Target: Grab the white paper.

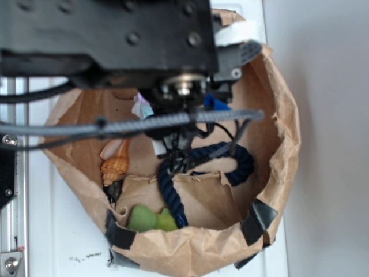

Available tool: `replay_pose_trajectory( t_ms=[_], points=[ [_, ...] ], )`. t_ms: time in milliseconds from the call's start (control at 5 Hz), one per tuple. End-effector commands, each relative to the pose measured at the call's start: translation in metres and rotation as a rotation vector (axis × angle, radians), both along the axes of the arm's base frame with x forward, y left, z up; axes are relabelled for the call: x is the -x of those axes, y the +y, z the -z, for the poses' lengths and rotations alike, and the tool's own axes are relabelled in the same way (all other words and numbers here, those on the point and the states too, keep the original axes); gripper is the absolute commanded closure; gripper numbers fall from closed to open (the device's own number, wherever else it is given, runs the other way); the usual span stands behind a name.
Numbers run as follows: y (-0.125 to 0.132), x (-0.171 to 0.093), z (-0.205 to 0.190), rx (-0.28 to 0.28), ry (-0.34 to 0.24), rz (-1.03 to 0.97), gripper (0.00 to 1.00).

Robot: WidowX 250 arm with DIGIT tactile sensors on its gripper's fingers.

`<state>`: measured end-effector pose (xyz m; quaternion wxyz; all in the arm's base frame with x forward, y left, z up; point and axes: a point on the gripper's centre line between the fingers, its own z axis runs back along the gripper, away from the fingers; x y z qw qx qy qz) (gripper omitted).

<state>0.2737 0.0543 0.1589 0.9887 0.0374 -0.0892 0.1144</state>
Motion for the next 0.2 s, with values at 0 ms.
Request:
replay_pose_trajectory(
  t_ms=[0],
  points=[
    [-0.0097,-0.0055,-0.0285,-0.053,-0.099,-0.050,1.00]
  ],
)
